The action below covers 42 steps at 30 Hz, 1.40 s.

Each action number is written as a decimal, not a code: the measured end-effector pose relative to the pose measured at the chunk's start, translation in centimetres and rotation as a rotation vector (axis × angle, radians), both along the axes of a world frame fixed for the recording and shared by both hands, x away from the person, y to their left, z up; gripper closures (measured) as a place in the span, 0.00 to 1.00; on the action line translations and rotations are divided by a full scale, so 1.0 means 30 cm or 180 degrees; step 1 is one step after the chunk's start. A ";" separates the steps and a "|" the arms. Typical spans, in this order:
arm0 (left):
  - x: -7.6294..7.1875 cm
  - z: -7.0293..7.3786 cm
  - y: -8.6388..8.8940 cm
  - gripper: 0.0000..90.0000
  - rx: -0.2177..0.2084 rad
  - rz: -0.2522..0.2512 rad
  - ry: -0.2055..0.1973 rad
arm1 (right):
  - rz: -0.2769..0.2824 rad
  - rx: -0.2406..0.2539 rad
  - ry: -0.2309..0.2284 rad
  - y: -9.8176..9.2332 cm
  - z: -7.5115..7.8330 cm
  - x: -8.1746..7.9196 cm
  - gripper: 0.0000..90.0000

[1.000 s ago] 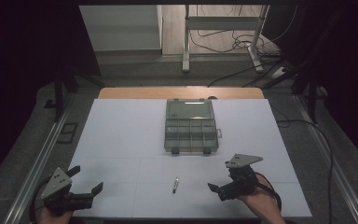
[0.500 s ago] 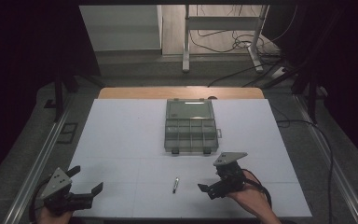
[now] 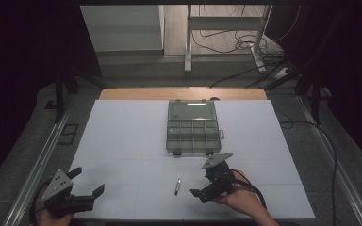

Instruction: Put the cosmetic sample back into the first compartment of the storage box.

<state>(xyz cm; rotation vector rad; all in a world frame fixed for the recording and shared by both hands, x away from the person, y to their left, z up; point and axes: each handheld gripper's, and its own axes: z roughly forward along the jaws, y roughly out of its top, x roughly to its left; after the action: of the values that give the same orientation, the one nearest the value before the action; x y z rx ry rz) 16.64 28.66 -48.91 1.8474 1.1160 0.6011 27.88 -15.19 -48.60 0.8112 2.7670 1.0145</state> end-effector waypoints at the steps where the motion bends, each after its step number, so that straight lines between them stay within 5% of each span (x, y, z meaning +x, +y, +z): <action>1: 0.000 0.000 0.000 0.01 0.0002 -0.0001 -0.0001 | -0.0003 -0.0015 0.0013 0.006 -0.002 0.000 0.00; 14: -0.001 0.000 -0.001 0.01 0.0004 -0.0021 -0.0011 | 0.0157 -0.0203 -0.0029 0.088 -0.031 0.009 0.07; 42: -0.002 0.000 0.000 0.01 -0.0012 -0.0054 -0.0017 | 0.0541 -0.0325 -0.0123 0.230 -0.097 0.021 0.30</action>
<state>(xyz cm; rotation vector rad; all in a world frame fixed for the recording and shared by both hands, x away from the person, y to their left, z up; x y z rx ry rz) 16.58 28.67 -48.92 1.8492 1.0962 0.5933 28.52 -8.30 -51.52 0.5454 2.8664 0.8935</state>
